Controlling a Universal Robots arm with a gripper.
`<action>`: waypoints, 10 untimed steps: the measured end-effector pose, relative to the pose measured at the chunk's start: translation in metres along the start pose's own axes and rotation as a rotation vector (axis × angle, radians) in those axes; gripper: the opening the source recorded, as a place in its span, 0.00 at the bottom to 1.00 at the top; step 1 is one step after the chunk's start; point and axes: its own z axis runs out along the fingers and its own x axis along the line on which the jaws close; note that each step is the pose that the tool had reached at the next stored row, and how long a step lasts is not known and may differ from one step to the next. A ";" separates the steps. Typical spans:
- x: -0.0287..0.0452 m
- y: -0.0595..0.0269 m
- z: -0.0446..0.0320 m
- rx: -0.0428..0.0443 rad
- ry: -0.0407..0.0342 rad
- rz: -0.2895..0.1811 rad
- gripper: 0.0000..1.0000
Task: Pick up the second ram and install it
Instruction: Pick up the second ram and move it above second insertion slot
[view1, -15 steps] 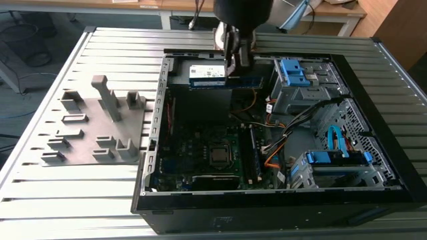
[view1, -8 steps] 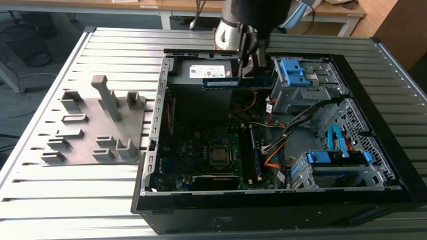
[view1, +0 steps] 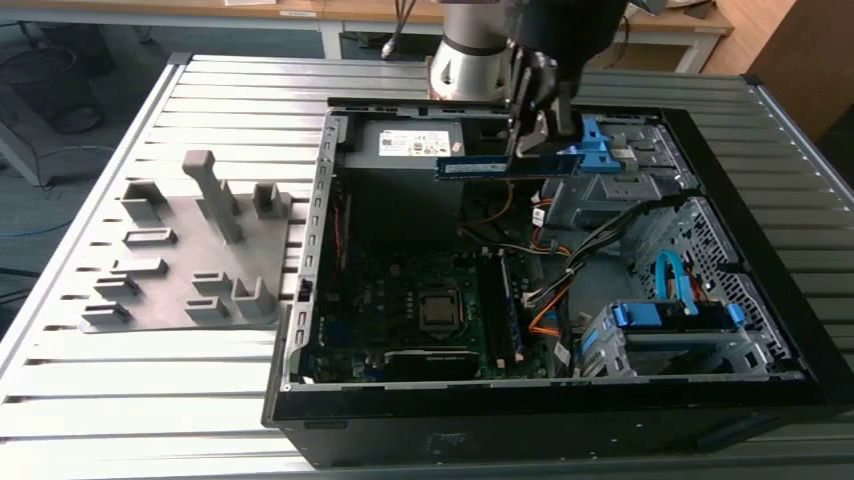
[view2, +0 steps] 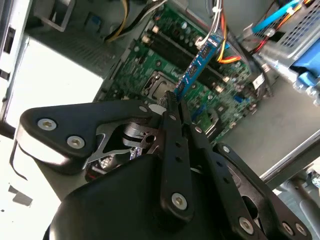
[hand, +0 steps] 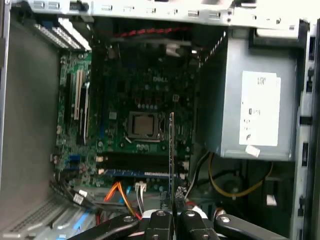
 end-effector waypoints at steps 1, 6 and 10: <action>0.0002 -0.0039 0.0000 -0.0001 0.0000 0.000 0.14; 0.0011 -0.0242 0.0000 -0.0006 -0.0001 0.000 0.14; 0.0014 -0.0341 0.0000 -0.0009 -0.0001 0.000 0.14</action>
